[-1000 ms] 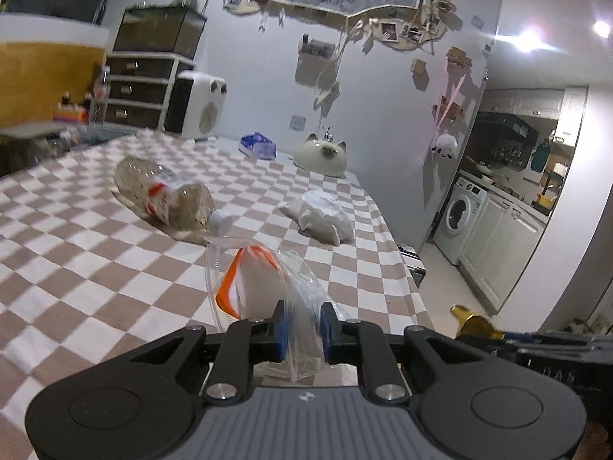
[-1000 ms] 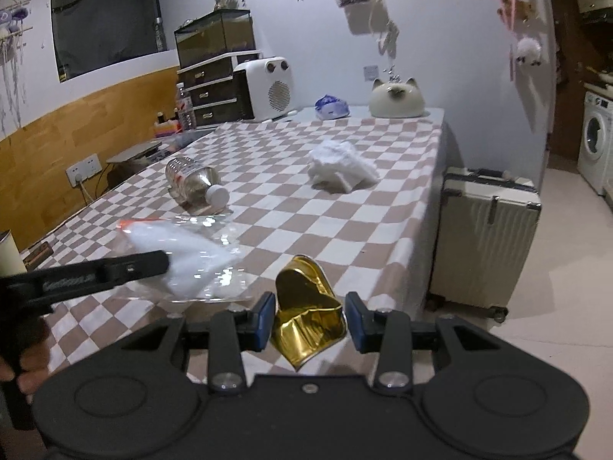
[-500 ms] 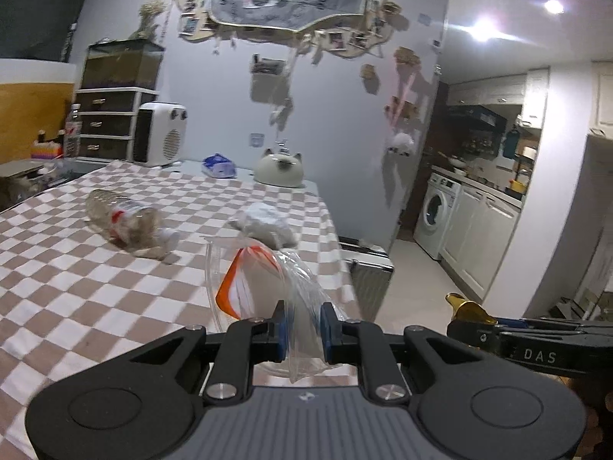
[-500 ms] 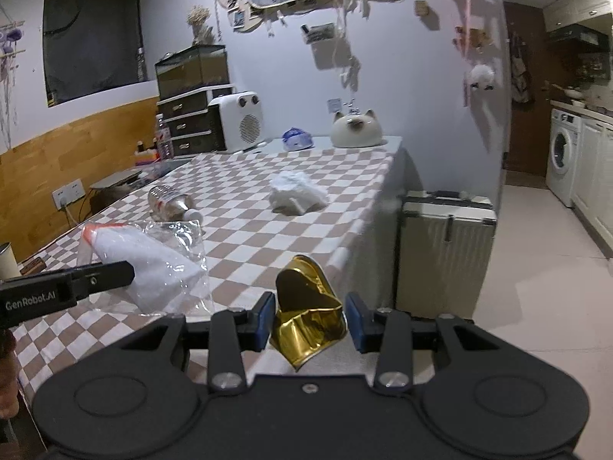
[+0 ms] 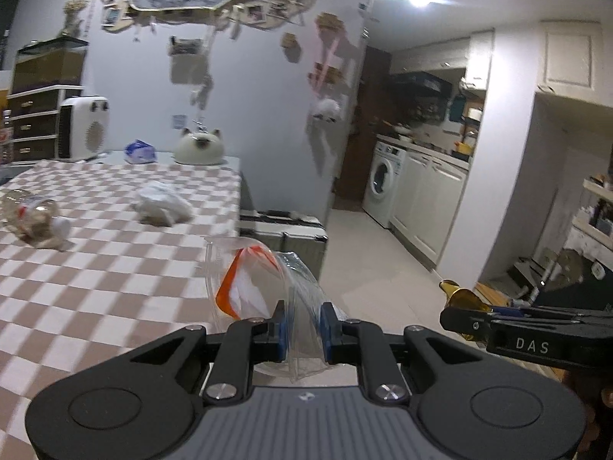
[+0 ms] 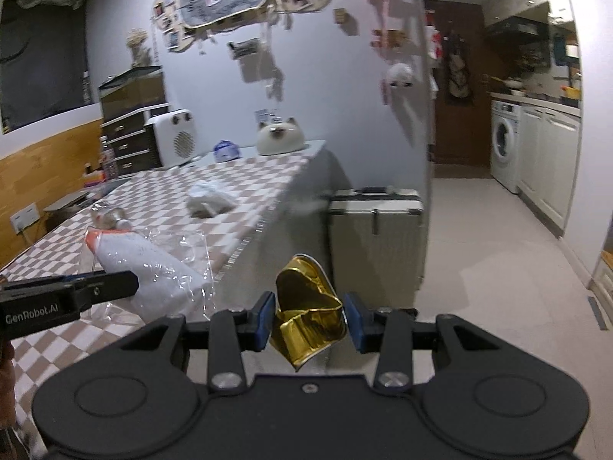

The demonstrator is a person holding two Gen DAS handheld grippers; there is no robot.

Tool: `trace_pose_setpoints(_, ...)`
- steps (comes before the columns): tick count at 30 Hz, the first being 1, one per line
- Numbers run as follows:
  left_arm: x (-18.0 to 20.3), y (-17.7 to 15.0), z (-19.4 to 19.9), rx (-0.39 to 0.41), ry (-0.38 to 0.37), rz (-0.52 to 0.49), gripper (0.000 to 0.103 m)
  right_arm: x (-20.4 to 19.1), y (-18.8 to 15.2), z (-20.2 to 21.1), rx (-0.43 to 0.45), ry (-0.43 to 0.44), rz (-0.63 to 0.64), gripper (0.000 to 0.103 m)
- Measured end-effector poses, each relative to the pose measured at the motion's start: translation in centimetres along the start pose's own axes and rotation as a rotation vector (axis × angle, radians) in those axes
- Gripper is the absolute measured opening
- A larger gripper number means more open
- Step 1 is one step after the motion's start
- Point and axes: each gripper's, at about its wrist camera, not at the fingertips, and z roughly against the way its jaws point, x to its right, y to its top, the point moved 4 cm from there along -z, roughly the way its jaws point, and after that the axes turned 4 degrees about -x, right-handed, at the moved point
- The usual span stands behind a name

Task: Collect trash
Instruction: 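Carry the clear bag and gold foil in both tools over the wastebasket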

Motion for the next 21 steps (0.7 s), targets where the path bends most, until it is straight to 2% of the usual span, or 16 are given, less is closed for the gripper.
trace_pose_setpoints(8,4.5,-2.2,-3.4,-0.072,-0.045,-0.032,0.017,5.3,-2.5,0.9,-0.018,-0.052,-0.06,0.041)
trace_pose_setpoints(15,7.9,-5.1,-7.2,-0.165,-0.096,-0.04,0.017,9.7,-5.6,0.4,-0.069,-0.096,-0.12,0.041)
trace_pose_setpoints(21,8.6,-8.9,-11.4,-0.271,-0.092,-0.032,0.017,13.1,-8.4,-0.9,-0.119,-0.127,-0.181,0.041)
